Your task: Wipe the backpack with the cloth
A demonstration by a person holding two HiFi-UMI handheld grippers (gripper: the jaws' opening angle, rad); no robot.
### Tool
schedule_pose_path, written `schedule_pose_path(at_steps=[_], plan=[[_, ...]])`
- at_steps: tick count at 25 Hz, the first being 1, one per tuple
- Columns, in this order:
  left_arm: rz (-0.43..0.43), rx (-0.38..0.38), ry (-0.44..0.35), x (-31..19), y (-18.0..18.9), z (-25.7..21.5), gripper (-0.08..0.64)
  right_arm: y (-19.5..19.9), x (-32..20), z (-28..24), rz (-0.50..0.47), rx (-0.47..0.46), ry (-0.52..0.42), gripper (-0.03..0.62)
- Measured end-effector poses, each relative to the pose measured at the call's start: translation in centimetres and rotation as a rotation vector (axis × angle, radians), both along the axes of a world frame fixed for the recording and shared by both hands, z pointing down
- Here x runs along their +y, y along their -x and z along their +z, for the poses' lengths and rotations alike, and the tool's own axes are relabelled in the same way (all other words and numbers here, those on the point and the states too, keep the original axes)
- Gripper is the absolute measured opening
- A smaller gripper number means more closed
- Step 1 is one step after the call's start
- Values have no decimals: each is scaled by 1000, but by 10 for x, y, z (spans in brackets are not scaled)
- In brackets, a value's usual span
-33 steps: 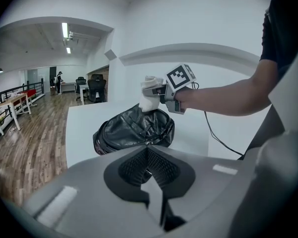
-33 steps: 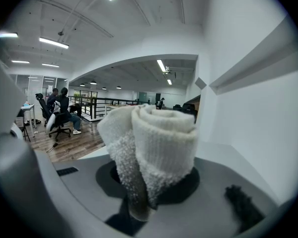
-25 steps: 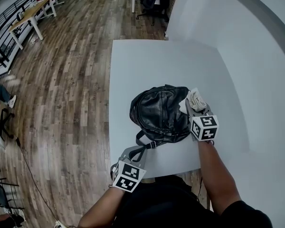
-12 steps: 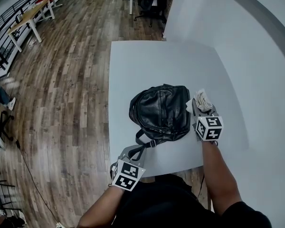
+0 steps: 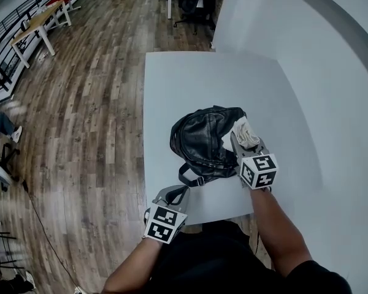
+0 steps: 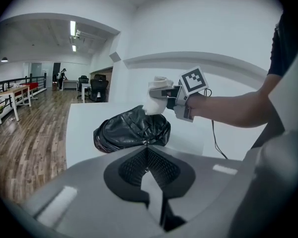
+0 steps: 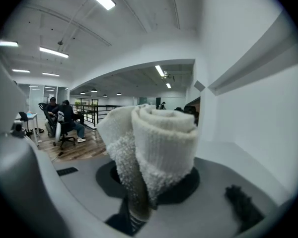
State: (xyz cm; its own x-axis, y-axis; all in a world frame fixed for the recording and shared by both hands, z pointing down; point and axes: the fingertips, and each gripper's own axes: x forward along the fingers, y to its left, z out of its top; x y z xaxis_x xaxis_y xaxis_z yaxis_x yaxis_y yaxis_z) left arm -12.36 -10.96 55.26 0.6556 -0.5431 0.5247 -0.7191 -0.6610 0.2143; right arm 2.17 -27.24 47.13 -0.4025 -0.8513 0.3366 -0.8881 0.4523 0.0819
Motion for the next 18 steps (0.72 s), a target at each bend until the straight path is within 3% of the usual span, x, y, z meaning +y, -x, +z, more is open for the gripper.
schedule_pose_path(at_steps=[9,18], plan=[[-63,-14,2,12,26,0,6,100,18,53,-183,12,112,89],[-137,-17,12,16,49,8,6,143,12,74,-254,23,139,89]])
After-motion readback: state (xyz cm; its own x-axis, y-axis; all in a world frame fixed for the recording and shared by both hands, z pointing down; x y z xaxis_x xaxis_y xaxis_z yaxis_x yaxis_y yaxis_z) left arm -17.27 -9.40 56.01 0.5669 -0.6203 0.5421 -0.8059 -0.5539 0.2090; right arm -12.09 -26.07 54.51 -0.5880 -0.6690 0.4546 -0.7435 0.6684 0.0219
